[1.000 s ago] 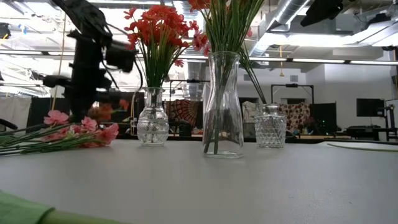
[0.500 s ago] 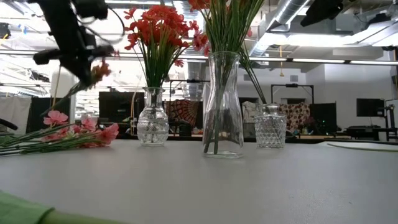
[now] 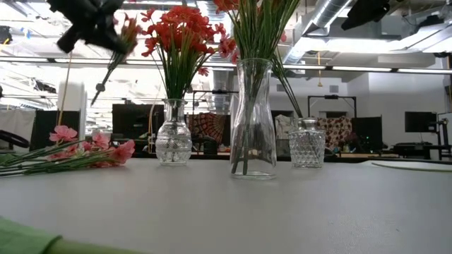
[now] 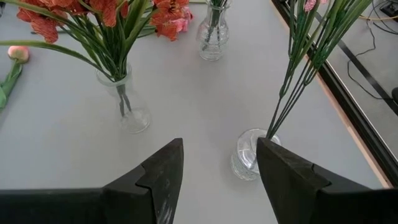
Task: Sort flowers into vase by color
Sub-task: Put the orange flowers into the bottom center transparent vase
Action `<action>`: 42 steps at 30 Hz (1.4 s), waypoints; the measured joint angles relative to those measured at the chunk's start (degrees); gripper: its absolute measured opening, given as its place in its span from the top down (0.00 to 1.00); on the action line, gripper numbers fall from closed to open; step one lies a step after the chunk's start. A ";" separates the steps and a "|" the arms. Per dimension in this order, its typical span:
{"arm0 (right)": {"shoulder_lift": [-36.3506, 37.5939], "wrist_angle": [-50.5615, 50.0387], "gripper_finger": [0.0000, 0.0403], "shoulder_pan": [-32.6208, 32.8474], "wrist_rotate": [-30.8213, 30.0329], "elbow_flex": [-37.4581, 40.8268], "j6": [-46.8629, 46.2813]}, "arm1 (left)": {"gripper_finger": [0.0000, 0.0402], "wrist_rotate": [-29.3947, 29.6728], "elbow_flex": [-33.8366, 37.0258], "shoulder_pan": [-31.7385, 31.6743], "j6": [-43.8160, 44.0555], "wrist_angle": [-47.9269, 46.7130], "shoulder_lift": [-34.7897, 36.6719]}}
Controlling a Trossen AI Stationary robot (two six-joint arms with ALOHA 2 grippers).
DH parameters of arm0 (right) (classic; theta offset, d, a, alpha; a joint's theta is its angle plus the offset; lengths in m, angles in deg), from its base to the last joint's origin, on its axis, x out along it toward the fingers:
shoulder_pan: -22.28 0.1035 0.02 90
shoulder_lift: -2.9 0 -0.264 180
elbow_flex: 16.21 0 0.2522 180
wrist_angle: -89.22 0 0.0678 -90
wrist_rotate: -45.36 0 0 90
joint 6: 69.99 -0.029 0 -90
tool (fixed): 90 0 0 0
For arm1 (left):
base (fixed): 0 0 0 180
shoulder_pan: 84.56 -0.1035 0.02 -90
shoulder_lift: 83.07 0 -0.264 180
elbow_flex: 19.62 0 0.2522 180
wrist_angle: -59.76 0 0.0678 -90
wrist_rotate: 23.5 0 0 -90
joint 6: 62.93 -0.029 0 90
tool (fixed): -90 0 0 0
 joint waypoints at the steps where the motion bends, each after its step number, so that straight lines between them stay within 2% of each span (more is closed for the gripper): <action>1: 0.00 0.00 0.43 -0.02 0.00 0.00 0.00 | 1.00 1.25 0.00 1.87 -1.13 1.68 0.01; 7: 0.00 0.00 0.43 0.00 0.00 0.00 0.00 | 1.00 6.53 0.00 12.84 -4.67 10.94 -0.01; 16: 0.02 0.02 0.43 -0.02 0.00 0.00 -0.02 | 1.00 12.26 0.00 26.82 -4.15 16.30 -5.15; 24: 0.02 0.02 0.43 0.00 0.00 0.00 -0.02 | 1.00 17.80 0.00 37.11 -13.19 33.16 -12.65; 33: 0.02 0.02 0.43 -0.01 0.00 0.00 0.00 | 1.00 18.31 0.00 40.72 -24.66 52.55 -21.73; 38: 0.02 0.02 0.43 -0.02 0.00 0.00 0.00 | 1.00 14.83 0.00 40.42 -31.91 66.57 -29.30; 42: 0.02 0.00 0.43 -0.02 0.00 0.00 0.00 | 1.00 10.98 0.00 40.17 -40.99 81.01 -35.99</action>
